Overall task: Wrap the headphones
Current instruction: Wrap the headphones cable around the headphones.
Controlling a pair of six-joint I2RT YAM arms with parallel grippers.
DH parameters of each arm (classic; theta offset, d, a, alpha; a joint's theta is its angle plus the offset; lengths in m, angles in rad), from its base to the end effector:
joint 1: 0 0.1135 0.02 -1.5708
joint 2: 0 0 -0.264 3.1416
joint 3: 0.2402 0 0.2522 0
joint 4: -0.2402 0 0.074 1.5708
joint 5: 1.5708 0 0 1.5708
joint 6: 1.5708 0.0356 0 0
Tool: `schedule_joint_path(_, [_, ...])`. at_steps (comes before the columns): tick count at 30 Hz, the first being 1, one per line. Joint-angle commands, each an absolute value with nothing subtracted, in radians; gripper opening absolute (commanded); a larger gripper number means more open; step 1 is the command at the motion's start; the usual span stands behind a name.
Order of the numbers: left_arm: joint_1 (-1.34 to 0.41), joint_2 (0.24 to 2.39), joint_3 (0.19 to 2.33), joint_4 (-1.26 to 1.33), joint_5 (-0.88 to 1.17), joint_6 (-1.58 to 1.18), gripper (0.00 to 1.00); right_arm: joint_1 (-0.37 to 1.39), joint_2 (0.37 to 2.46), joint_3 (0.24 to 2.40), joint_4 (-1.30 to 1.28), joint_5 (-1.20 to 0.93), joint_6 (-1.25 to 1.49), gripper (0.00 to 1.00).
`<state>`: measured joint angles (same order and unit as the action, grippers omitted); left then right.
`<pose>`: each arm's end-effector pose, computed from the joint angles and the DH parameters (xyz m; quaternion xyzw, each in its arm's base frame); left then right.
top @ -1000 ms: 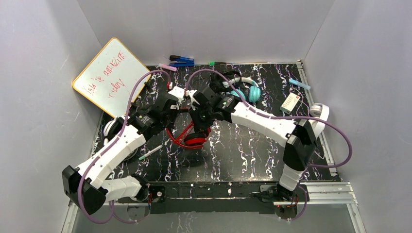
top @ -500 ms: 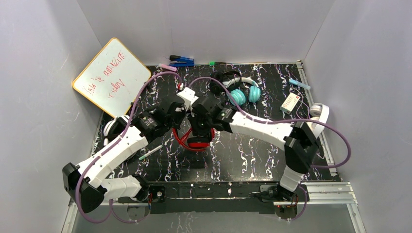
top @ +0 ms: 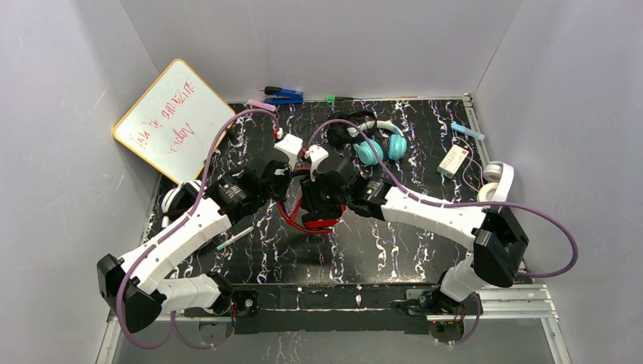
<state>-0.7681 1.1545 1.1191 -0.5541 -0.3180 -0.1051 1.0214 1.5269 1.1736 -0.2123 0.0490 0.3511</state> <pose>0.1874 -0.1655 0.3463 0.2129 0.8478 -0.0702 0.4807 0.1850 0.2989 0.2901 -0.2770 0.8312 0.2885 0.3862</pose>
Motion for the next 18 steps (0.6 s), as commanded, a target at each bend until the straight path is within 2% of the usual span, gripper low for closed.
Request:
schedule_joint_path(1, [-0.790,1.130,1.158,-0.553,-0.286,-0.191,0.00,1.009,1.464,1.180,-0.143,0.078,0.359,0.46])
schedule_joint_path(6, [-0.790,1.144,1.183,-0.584,-0.344,-0.182,0.00,1.008,1.427,1.217,-0.257,0.104,0.366,0.59])
schedule_joint_path(12, [-0.790,1.144,1.201,-0.590,-0.361,-0.165,0.00,1.006,1.369,1.235,-0.386,0.170,0.377,0.63])
schedule_joint_path(18, [-0.791,1.140,1.193,-0.594,-0.352,-0.149,0.00,0.989,1.308,1.263,-0.449,0.198,0.379,0.77])
